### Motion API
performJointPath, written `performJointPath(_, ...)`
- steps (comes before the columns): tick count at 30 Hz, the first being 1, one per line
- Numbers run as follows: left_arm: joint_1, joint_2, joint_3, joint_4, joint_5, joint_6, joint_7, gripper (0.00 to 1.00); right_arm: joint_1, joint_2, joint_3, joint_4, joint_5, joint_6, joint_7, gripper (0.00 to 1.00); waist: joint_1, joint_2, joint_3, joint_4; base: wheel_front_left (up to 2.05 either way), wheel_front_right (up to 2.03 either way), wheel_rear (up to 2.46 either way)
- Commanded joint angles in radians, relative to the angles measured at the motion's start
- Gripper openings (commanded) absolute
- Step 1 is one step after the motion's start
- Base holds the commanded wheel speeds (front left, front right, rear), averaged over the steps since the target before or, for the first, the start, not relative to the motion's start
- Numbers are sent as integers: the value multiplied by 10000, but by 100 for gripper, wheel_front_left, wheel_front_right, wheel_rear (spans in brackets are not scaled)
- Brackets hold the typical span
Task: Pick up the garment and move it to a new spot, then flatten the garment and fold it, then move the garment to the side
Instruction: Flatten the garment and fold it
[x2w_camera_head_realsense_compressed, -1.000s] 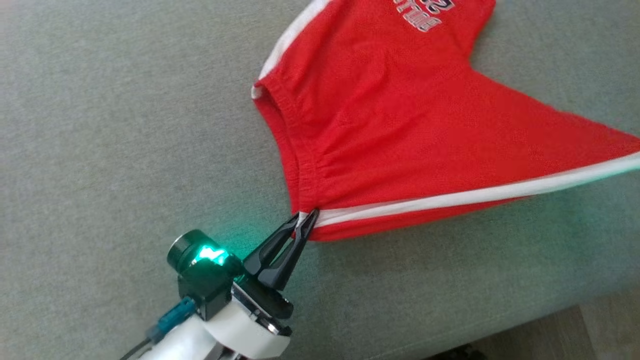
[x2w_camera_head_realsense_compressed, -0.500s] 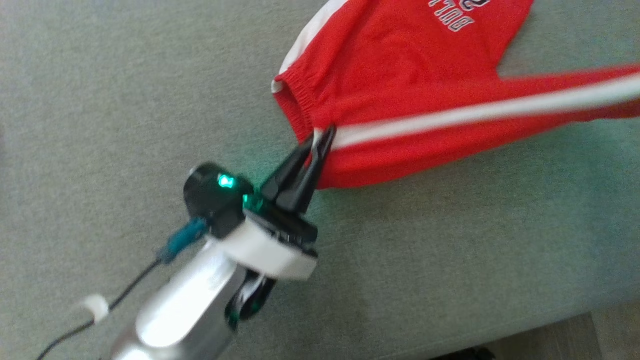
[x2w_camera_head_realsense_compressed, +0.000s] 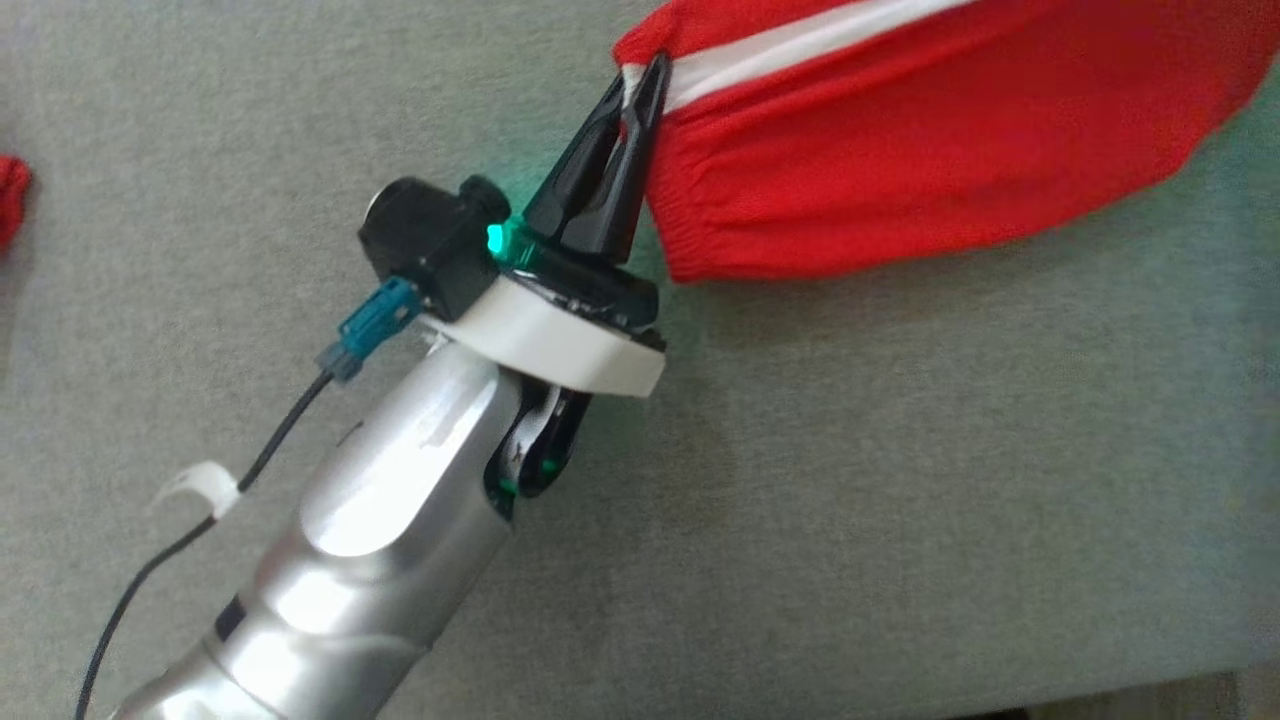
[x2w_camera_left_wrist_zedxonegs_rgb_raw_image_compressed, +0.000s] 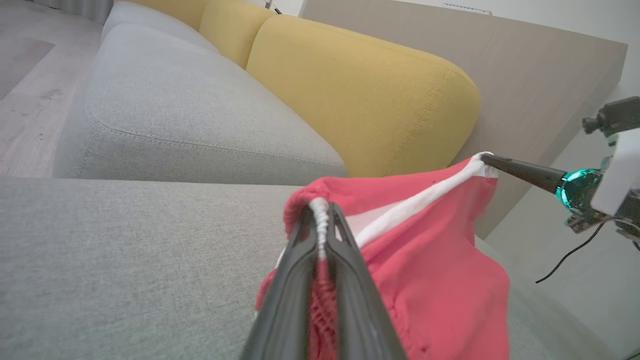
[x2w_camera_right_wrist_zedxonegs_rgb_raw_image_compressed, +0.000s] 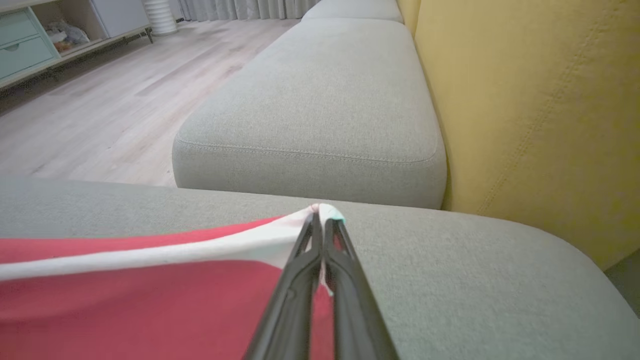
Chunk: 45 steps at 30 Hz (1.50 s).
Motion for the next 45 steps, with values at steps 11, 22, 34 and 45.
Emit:
performJointPath(11,-1029,-534,242,543,-268,31,-195,11,-2583,24,1936,1759,-472,67,-45,97,-1,0,766,749,0,0,0)
performJointPath(22,-409,-514,83,1089,277,690,-659,100,-2106,-262,2897,2291,843,67,-1240,100,-1,0,258,928,0,0,0)
performJointPath(34,1802,-378,1619,-1340,2578,1977,-832,100,-1151,-357,2685,4101,1278,67,-909,100,-1,0,-154,1588,0,0,0)
performJointPath(45,3301,-634,2393,-2560,3927,1699,-834,100,-831,16,2518,5736,1712,67,467,0,-1,0,-303,2438,0,0,0)
